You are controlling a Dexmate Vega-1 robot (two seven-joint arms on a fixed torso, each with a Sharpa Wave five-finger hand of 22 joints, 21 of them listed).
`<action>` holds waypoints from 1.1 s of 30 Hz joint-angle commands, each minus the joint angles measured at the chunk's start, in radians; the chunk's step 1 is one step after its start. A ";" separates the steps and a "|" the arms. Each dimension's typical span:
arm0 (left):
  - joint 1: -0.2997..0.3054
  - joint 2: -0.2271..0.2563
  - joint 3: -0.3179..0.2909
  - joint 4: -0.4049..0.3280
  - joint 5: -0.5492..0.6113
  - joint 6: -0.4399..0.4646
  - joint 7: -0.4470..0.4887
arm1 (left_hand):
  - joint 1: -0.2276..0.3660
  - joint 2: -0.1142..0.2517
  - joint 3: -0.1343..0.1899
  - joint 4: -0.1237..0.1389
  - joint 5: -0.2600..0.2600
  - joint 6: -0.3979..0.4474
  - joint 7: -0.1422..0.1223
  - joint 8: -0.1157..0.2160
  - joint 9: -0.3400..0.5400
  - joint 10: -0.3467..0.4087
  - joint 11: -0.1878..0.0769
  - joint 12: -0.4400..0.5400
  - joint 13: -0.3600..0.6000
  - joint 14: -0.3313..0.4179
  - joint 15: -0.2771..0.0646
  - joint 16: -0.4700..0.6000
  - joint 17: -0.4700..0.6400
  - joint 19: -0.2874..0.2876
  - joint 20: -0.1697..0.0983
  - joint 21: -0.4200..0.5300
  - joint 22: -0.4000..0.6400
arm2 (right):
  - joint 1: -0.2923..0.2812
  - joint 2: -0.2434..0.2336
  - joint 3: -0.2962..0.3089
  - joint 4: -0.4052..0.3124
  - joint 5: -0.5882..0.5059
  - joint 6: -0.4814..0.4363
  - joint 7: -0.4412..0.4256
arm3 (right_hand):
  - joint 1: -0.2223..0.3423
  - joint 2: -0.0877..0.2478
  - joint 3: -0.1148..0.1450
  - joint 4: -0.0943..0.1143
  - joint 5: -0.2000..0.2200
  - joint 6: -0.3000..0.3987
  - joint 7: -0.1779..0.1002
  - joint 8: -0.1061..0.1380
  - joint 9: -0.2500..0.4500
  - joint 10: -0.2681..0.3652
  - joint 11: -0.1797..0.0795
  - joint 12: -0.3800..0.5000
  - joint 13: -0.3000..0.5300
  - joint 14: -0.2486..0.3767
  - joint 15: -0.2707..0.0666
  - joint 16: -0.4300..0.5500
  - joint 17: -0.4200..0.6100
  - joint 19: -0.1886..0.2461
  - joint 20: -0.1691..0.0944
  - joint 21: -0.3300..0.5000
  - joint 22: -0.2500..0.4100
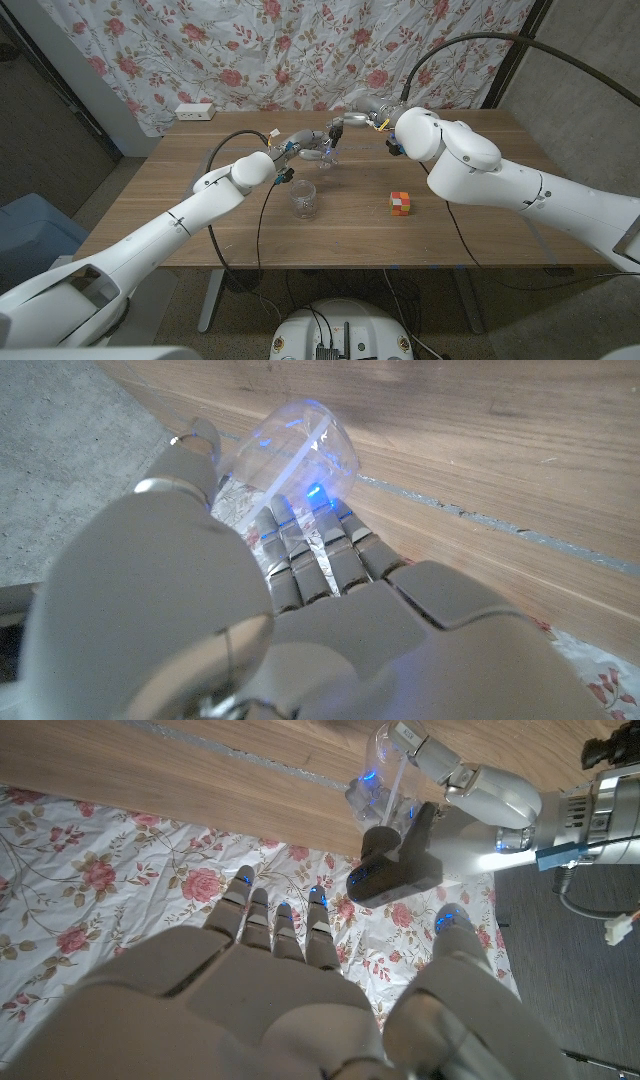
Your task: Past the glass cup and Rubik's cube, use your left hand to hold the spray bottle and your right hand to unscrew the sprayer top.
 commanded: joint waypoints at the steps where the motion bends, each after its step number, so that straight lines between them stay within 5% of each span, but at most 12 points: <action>1: -0.001 0.001 0.000 -0.001 -0.003 0.004 -0.001 | -0.014 0.097 0.004 0.009 0.005 0.046 0.019 0.007 0.003 0.012 0.001 0.005 0.004 0.008 -0.151 -0.001 0.003 0.009 -0.062 0.001 0.005 | 0.025 0.015 -0.028 0.017 -0.006 -0.016 0.024 | 0.041 0.016 0.022 -0.005 0.000 0.012 -0.002 0.009 0.007 0.006 0.000 0.008 0.002 -0.005 0.001 0.006 0.004 0.000 -0.003 0.008 0.003; 11: -0.006 -0.002 0.002 0.007 -0.007 -0.001 -0.007 | -0.018 0.100 0.004 0.008 0.005 0.052 0.020 0.011 0.001 0.014 0.002 0.003 0.006 0.012 -0.152 -0.001 0.003 0.012 -0.062 0.001 0.005 | 0.040 0.022 -0.030 0.030 0.016 -0.020 0.034 | 0.090 0.034 0.045 -0.012 0.005 0.017 -0.013 0.018 0.012 0.011 -0.001 0.010 0.002 -0.007 0.000 0.007 0.003 0.004 -0.005 0.009 0.002; 33: -0.017 -0.008 0.009 0.031 -0.015 -0.024 -0.023 | -0.026 0.106 0.006 0.007 0.005 0.064 0.018 0.022 -0.002 0.028 0.000 0.002 0.011 0.025 -0.152 -0.002 0.001 0.020 -0.061 0.003 0.006 | 0.028 0.021 -0.012 0.037 0.044 0.008 -0.006 | 0.245 0.061 0.102 -0.018 0.014 0.108 -0.035 0.077 0.040 0.037 -0.001 0.018 0.003 0.014 0.000 0.016 0.000 0.037 -0.007 0.013 0.000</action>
